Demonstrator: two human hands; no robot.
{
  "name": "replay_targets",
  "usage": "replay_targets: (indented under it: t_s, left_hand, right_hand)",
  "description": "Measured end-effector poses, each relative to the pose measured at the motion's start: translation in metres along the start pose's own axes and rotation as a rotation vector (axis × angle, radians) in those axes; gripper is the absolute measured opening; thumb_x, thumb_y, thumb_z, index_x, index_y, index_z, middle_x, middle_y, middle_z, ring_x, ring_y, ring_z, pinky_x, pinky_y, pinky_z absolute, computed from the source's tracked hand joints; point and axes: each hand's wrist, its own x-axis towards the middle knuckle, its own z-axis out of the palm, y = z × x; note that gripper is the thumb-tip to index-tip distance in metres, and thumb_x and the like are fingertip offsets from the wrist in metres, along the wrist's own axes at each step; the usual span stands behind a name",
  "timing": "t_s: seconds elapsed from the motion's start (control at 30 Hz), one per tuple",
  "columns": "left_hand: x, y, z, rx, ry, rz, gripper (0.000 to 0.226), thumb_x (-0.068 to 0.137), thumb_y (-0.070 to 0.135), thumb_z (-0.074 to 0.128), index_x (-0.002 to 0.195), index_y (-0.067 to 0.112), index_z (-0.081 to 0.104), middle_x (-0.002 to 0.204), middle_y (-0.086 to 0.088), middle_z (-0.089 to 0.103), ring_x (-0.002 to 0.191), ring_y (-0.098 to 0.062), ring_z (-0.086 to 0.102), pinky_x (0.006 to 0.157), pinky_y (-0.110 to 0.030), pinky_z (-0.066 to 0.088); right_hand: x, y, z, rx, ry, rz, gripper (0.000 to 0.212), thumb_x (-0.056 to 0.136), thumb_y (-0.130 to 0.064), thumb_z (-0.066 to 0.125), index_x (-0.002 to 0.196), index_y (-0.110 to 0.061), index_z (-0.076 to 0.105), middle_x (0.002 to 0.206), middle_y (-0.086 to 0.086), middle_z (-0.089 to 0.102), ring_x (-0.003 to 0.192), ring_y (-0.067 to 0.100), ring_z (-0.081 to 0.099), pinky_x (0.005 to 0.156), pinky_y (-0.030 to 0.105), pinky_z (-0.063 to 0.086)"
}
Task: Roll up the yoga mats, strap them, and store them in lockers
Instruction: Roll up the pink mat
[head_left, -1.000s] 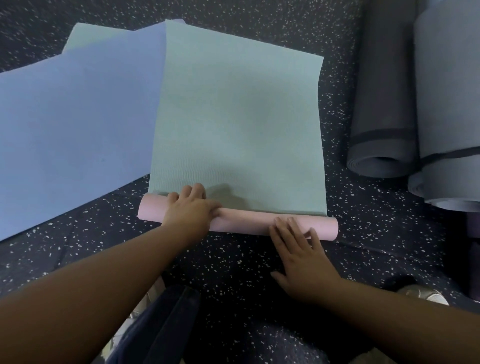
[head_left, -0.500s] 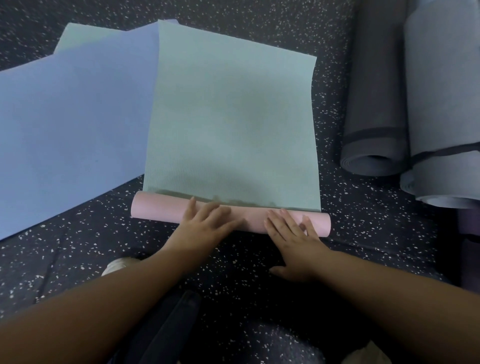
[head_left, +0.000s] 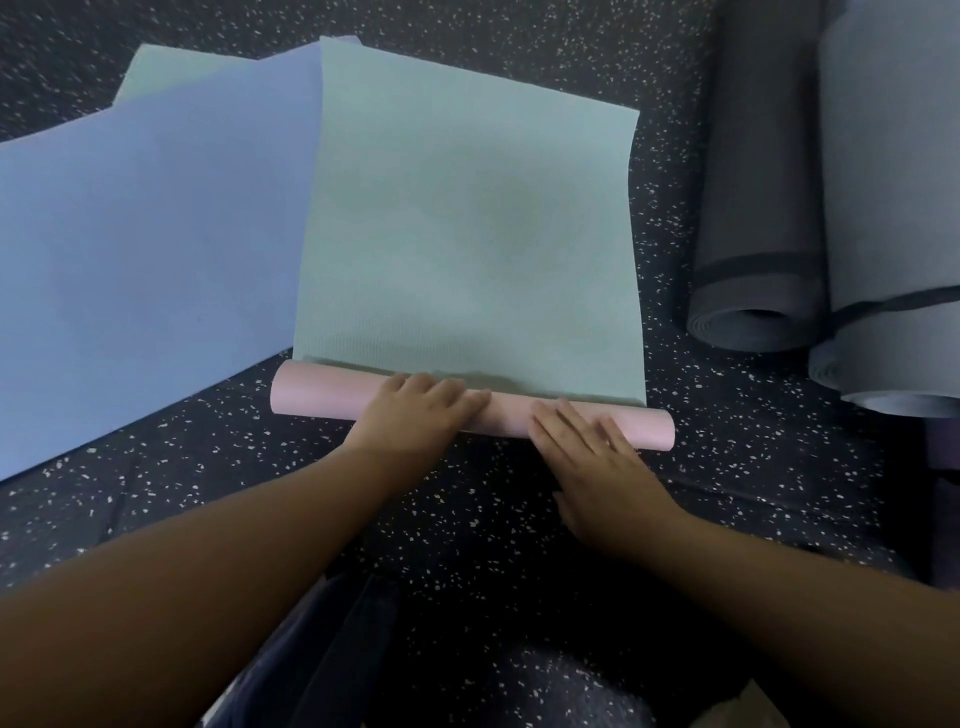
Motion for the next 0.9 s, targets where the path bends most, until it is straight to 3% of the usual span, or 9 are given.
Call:
replay_targets:
  t_s: [0.13,0.23,0.3,0.47,0.53,0.63,0.7,0.77,0.9]
  left_hand:
    - [0.014,-0.003,-0.010,-0.023,-0.065,-0.056,0.065,0.096,0.011,0.040,0.152,0.033,0.014,0.153,0.006,0.030,0.136,-0.022,0.033,0.109,-0.035,0.025]
    - [0.024,-0.008,-0.016,-0.081,-0.104,-0.104,0.071,0.093,0.004,0.043,0.151,0.036,0.019,0.149,0.004,0.038,0.131,-0.023,0.040,0.105,-0.035,0.033]
    - [0.028,-0.011,-0.023,-0.099,-0.127,-0.150,0.073,0.090,0.000,0.045,0.149,0.036,0.023,0.143,0.001,0.043,0.126,-0.024,0.045,0.099,-0.036,0.041]
    - [0.024,-0.015,-0.021,-0.055,-0.066,-0.132,0.065,0.091,0.006,0.046,0.149,0.026,0.027,0.145,-0.004,0.037,0.127,-0.027,0.042,0.104,-0.036,0.032]
    - [0.016,-0.015,-0.012,0.044,0.035,-0.050,0.064,0.085,0.014,0.063,0.144,0.017,0.037,0.140,-0.010,0.046,0.125,-0.032,0.047,0.106,-0.046,0.035]
    - [0.008,-0.020,0.004,0.197,0.067,0.016,0.090,0.060,0.034,0.087,0.137,0.010,0.048,0.131,-0.018,0.057,0.120,-0.039,0.055,0.095,-0.058,0.043]
    - [0.010,-0.026,0.006,0.208,0.023,0.022,0.100,0.072,0.038,0.079,0.151,0.011,0.022,0.150,-0.015,0.036,0.137,-0.035,0.036,0.108,-0.054,0.031]
    - [0.020,-0.028,-0.003,0.269,-0.040,-0.010,0.087,0.093,0.032,0.054,0.152,0.017,-0.009,0.161,-0.007,0.007,0.147,-0.026,0.011,0.117,-0.046,0.013]
    - [0.036,-0.024,-0.014,0.261,-0.041,-0.095,0.065,0.098,0.018,0.039,0.151,0.012,0.003,0.155,-0.008,0.018,0.140,-0.025,0.025,0.111,-0.037,0.026]
  right_hand:
    - [0.001,-0.004,0.002,-0.080,-0.031,0.009,0.105,0.055,-0.047,0.073,0.143,-0.005,0.034,0.151,0.013,0.034,0.138,0.033,0.031,0.101,0.061,0.033]
    - [0.013,-0.005,-0.011,-0.075,-0.163,0.026,0.106,0.079,-0.054,0.055,0.148,-0.006,-0.011,0.155,0.007,-0.022,0.143,0.027,-0.016,0.110,0.069,0.010]
    - [0.020,-0.004,-0.021,-0.041,-0.256,0.060,0.103,0.087,-0.055,0.047,0.146,-0.011,-0.025,0.149,0.002,-0.040,0.139,0.025,-0.033,0.109,0.066,-0.004]
    - [0.032,0.001,-0.034,0.053,-0.319,0.108,0.103,0.086,-0.052,0.053,0.149,-0.016,-0.019,0.151,-0.002,-0.039,0.141,0.025,-0.031,0.112,0.065,-0.004]
    - [0.037,0.004,-0.038,0.053,-0.342,0.119,0.102,0.087,-0.052,0.053,0.149,-0.018,-0.021,0.150,-0.003,-0.040,0.140,0.024,-0.032,0.112,0.064,-0.006]
    - [0.046,0.010,-0.042,0.077,-0.365,0.133,0.101,0.088,-0.053,0.052,0.148,-0.020,-0.023,0.151,-0.005,-0.038,0.141,0.023,-0.030,0.112,0.063,-0.006]
    - [0.050,0.013,-0.043,0.093,-0.363,0.149,0.101,0.089,-0.052,0.052,0.148,-0.021,-0.023,0.151,-0.007,-0.037,0.142,0.023,-0.029,0.113,0.063,-0.005]
    - [0.052,0.014,-0.044,0.098,-0.357,0.171,0.101,0.089,-0.050,0.053,0.148,-0.023,-0.024,0.152,-0.008,-0.036,0.142,0.023,-0.029,0.113,0.062,-0.005]
    - [0.055,0.014,-0.044,0.127,-0.335,0.199,0.102,0.088,-0.047,0.054,0.146,-0.025,-0.027,0.153,-0.008,-0.033,0.142,0.023,-0.027,0.114,0.061,-0.007]
